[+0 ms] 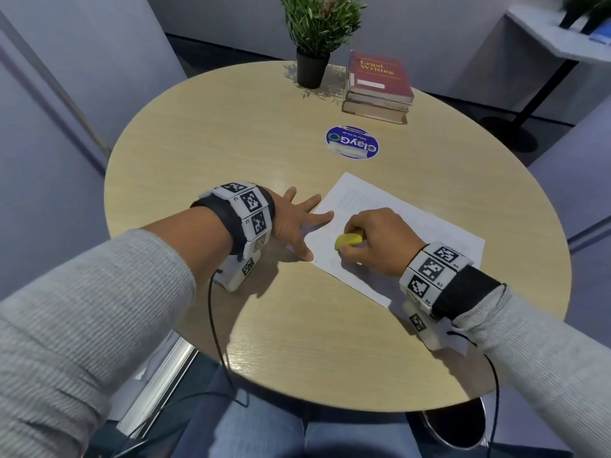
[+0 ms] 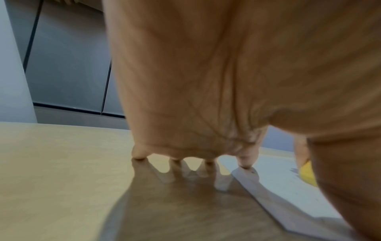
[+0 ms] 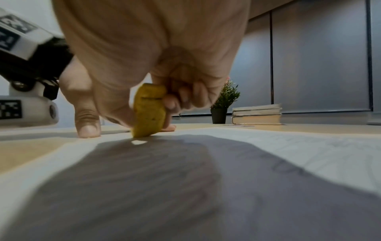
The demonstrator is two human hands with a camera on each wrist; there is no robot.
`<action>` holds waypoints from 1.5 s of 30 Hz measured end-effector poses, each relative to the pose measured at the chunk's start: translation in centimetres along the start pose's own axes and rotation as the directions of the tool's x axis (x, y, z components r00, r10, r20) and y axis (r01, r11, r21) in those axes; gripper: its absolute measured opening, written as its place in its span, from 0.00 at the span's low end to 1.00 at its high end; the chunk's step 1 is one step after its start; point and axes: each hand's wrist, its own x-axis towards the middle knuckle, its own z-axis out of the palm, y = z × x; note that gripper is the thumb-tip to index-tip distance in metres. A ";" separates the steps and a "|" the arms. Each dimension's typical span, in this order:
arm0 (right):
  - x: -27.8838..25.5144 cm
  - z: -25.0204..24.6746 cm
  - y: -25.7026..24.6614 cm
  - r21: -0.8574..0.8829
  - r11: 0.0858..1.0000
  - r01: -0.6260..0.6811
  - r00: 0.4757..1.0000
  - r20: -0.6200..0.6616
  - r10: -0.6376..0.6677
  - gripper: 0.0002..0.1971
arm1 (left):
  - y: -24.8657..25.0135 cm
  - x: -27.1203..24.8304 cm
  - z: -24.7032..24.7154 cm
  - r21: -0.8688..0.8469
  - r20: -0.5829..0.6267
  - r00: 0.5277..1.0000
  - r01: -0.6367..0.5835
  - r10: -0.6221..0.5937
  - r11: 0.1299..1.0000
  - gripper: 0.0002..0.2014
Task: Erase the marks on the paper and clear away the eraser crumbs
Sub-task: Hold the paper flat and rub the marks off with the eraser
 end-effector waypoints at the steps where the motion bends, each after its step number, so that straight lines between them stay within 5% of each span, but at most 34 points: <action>1: -0.2 0.1 0.0 0.020 0.999 0.035 0.999 0.026 -0.036 0.11 | 0.0 0.0 0.0 0.003 0.000 1.000 -0.001 0.001 1.000 0.47; 4: -0.8 0.3 -0.3 0.113 0.990 0.083 0.990 0.108 -0.095 0.10 | -0.1 -0.1 0.0 0.006 -0.005 1.000 0.000 0.000 1.000 0.47; 8: -0.1 -0.1 0.2 0.017 1.000 -0.001 1.000 -0.003 0.002 0.12 | 0.0 -0.1 -0.1 0.004 -0.001 1.000 0.005 -0.005 1.000 0.47; 14: -1.1 0.2 -0.5 0.134 0.988 0.077 0.989 0.116 -0.092 0.08 | 0.9 -1.0 -0.6 0.054 0.005 1.000 0.019 -0.019 0.998 0.47; 19: -0.7 0.4 -0.3 0.176 0.982 0.071 0.990 0.111 -0.092 0.07 | 3.2 -0.6 -0.4 0.154 -0.120 0.992 -0.021 0.039 0.988 0.46; 27: 1.4 -0.3 -1.1 0.175 0.984 0.032 0.990 0.130 -0.055 0.08 | 2.0 -1.3 -2.5 0.110 0.046 0.999 -0.026 0.021 0.994 0.41; 45: 3.2 -0.4 -1.2 0.103 0.995 -0.005 0.994 0.106 -0.006 0.06 | 1.5 -1.2 -3.4 0.119 0.055 0.998 -0.018 0.012 0.993 0.40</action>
